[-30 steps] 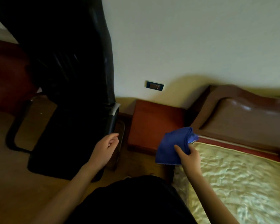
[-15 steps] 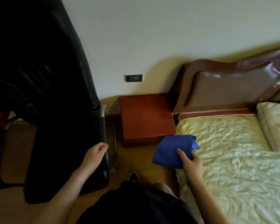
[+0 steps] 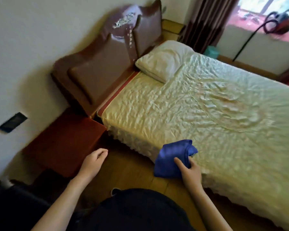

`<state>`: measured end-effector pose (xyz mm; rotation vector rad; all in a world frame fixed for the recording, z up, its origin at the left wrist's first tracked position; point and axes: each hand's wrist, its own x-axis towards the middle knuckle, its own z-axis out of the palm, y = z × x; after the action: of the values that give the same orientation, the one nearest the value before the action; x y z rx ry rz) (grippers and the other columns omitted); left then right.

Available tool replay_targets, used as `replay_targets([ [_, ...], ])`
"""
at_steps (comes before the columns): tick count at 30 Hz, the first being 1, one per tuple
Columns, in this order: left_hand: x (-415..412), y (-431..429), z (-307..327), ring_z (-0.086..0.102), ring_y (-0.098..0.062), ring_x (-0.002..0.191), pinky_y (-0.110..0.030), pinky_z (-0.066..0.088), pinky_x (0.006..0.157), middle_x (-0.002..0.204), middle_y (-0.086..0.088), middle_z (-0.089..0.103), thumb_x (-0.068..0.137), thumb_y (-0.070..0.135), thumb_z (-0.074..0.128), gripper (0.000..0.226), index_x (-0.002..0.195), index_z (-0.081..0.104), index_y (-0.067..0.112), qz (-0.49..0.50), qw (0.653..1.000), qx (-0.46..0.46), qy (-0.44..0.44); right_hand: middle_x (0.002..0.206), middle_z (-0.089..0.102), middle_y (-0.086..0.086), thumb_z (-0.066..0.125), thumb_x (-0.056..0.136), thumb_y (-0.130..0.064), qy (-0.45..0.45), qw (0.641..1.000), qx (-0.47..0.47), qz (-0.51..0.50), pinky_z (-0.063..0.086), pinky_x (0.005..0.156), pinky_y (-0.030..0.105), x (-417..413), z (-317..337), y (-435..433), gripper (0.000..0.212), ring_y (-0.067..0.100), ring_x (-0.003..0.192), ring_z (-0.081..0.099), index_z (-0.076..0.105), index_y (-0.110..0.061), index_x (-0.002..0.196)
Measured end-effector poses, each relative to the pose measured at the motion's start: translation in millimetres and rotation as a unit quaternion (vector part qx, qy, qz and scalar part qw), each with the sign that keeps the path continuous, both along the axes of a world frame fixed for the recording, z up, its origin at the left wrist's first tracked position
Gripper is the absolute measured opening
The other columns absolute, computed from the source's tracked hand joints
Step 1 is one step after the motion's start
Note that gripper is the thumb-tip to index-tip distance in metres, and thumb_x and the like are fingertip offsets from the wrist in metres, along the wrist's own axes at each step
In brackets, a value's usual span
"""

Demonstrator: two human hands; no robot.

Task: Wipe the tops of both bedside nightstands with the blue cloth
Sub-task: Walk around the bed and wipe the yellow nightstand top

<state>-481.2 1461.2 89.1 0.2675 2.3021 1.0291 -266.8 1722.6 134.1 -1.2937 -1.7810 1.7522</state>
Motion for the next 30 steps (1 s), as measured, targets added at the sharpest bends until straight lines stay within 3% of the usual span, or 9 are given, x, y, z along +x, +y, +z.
replay_targets([
  [5,102,74,-12,0.058,-0.014,0.107,-0.024,0.043,0.078,0.112,0.004,0.064,0.100,0.034,0.045,0.031,0.121,0.063,0.021,-0.171,0.985,-0.013,-0.007,0.088,0.076,0.001,0.070,0.086,-0.015,-0.018,0.986,-0.022,-0.165,0.054,0.062,0.017,153,-8,-6,0.011,0.009,0.082,0.071,0.071,-0.009,0.095],
  [10,190,142,-13,0.057,-0.006,0.098,-0.013,0.038,0.070,0.103,0.011,0.062,0.099,0.034,0.047,0.022,0.114,0.062,0.028,-0.359,0.933,-0.009,-0.010,0.091,0.074,0.001,0.070,0.086,-0.016,-0.033,0.941,-0.029,-0.335,0.054,0.069,0.028,280,-15,-38,0.007,0.014,0.086,0.070,0.068,-0.015,0.093],
  [12,222,170,-11,0.057,-0.009,0.102,-0.015,0.039,0.073,0.104,0.010,0.062,0.098,0.033,0.047,0.020,0.113,0.060,0.029,-0.422,0.907,-0.002,-0.007,0.095,0.073,0.003,0.070,0.086,-0.017,-0.039,0.910,-0.032,-0.412,0.054,0.071,0.032,327,-17,-58,0.012,0.016,0.088,0.069,0.068,-0.014,0.098],
  [15,269,213,-7,0.059,-0.011,0.102,-0.020,0.043,0.076,0.108,0.007,0.065,0.098,0.032,0.049,0.024,0.117,0.062,0.026,-0.504,0.864,0.007,-0.005,0.097,0.071,0.003,0.069,0.087,-0.016,-0.032,0.854,-0.043,-0.518,0.050,0.064,0.026,387,-20,-91,0.022,0.014,0.086,0.067,0.065,-0.009,0.108],
  [18,315,253,-4,0.058,-0.009,0.097,-0.017,0.040,0.071,0.107,0.006,0.066,0.098,0.031,0.049,0.021,0.114,0.063,0.027,-0.577,0.817,-0.010,0.007,0.102,0.071,0.009,0.070,0.086,-0.018,-0.042,0.796,-0.075,-0.599,0.053,0.069,0.036,432,-32,-117,0.028,0.022,0.088,0.067,0.065,-0.005,0.110],
  [20,343,276,-6,0.059,-0.009,0.097,-0.020,0.042,0.073,0.106,0.007,0.066,0.098,0.031,0.049,0.021,0.113,0.063,0.028,-0.611,0.791,-0.022,0.018,0.103,0.071,0.010,0.071,0.085,-0.019,-0.040,0.767,-0.087,-0.635,0.054,0.075,0.042,452,-38,-124,0.029,0.024,0.089,0.068,0.065,-0.004,0.110],
  [24,392,323,-17,0.058,-0.013,0.101,-0.029,0.043,0.080,0.107,0.006,0.065,0.098,0.031,0.048,0.024,0.115,0.064,0.025,-0.643,0.765,-0.040,0.020,0.096,0.069,0.004,0.070,0.086,-0.016,-0.021,0.718,-0.093,-0.689,0.052,0.065,0.031,485,-44,-99,0.022,0.017,0.084,0.066,0.064,-0.006,0.105],
  [27,422,367,-30,0.059,-0.014,0.099,-0.029,0.042,0.079,0.105,0.007,0.066,0.098,0.032,0.048,0.022,0.112,0.065,0.027,-0.649,0.758,-0.051,0.025,0.097,0.072,0.003,0.071,0.085,-0.019,-0.022,0.714,-0.091,-0.694,0.056,0.076,0.041,513,-53,-53,0.023,0.019,0.087,0.068,0.067,-0.008,0.105],
  [30,450,424,-44,0.062,-0.014,0.093,-0.032,0.046,0.077,0.099,0.007,0.068,0.098,0.031,0.049,0.014,0.100,0.063,0.035,-0.639,0.767,-0.059,0.018,0.095,0.071,0.001,0.071,0.086,-0.017,-0.015,0.716,-0.086,-0.692,0.053,0.073,0.036,549,-60,11,0.019,0.016,0.086,0.068,0.067,-0.009,0.102],
])
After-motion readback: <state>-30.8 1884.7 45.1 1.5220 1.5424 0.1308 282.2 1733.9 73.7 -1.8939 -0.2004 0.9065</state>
